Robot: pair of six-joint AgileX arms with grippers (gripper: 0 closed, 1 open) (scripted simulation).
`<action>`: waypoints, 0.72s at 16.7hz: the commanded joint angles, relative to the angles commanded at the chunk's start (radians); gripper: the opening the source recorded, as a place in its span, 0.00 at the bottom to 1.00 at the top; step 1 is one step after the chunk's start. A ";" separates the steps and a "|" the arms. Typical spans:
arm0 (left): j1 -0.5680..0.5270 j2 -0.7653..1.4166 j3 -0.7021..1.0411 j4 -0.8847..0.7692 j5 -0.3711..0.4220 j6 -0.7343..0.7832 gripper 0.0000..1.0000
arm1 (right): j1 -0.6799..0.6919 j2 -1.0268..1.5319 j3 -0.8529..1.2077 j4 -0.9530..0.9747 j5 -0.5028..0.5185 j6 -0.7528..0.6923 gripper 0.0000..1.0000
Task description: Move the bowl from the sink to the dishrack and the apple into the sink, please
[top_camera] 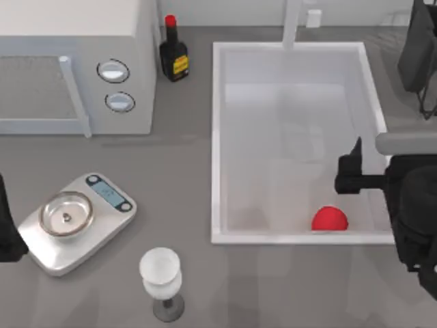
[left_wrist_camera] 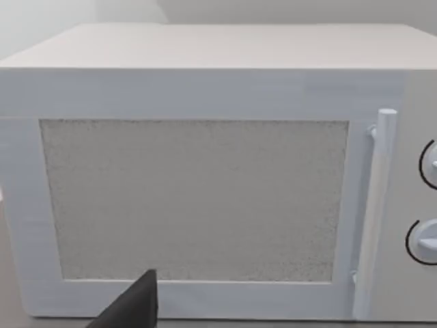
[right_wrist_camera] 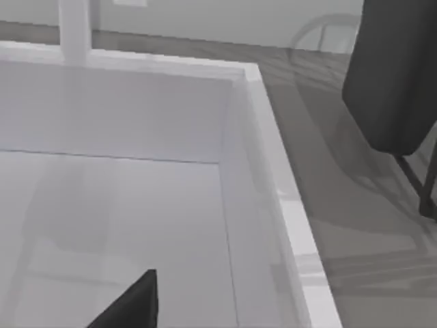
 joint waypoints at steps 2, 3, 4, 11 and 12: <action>0.000 0.000 0.000 0.000 0.000 0.000 1.00 | -0.094 -0.161 -0.058 -0.168 -0.071 0.010 1.00; 0.000 0.000 0.000 0.000 0.000 0.000 1.00 | -0.145 -0.255 -0.082 -0.262 -0.105 0.013 1.00; 0.000 0.000 0.000 0.000 0.000 0.000 1.00 | -0.194 -0.357 -0.106 -0.360 -0.137 0.013 1.00; 0.000 0.000 0.000 0.000 0.000 0.000 1.00 | -0.349 -1.141 -0.282 -0.905 -0.349 -0.029 1.00; 0.000 0.000 0.000 0.000 0.000 0.000 1.00 | -0.361 -1.259 -0.302 -0.946 -0.378 -0.024 1.00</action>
